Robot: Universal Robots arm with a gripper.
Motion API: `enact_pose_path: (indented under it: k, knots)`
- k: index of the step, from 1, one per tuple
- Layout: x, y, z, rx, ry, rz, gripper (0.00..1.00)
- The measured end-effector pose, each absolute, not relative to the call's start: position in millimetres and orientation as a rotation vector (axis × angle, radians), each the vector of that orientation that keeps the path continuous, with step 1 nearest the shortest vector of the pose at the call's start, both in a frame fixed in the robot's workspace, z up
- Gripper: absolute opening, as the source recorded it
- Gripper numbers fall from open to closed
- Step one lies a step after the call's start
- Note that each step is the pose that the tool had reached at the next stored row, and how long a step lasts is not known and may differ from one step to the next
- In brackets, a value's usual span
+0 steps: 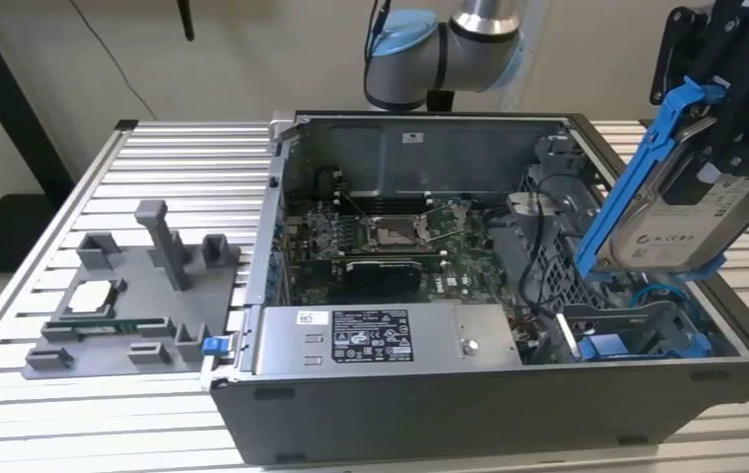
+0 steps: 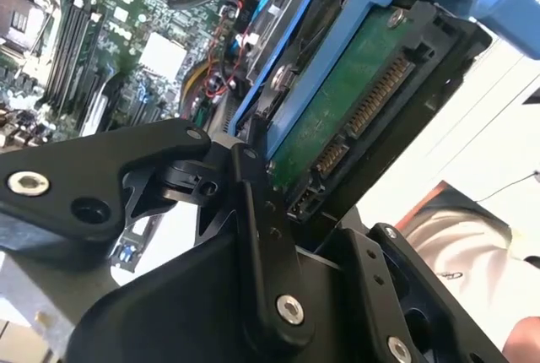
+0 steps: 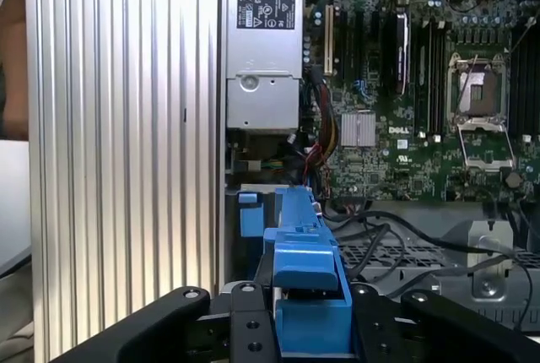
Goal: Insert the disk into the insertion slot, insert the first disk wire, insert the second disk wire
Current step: 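Insert the disk into the insertion slot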
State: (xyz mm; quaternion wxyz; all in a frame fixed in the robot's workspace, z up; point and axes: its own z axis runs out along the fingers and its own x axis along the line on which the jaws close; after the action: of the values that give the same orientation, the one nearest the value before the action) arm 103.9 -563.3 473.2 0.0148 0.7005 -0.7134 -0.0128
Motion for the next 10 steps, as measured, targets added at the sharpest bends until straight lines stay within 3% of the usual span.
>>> enact_pose_path:
  k: [10]
  knots:
    - [104.6, -569.4, 458.1, 2.182, -2.222, -0.036, 0.0]
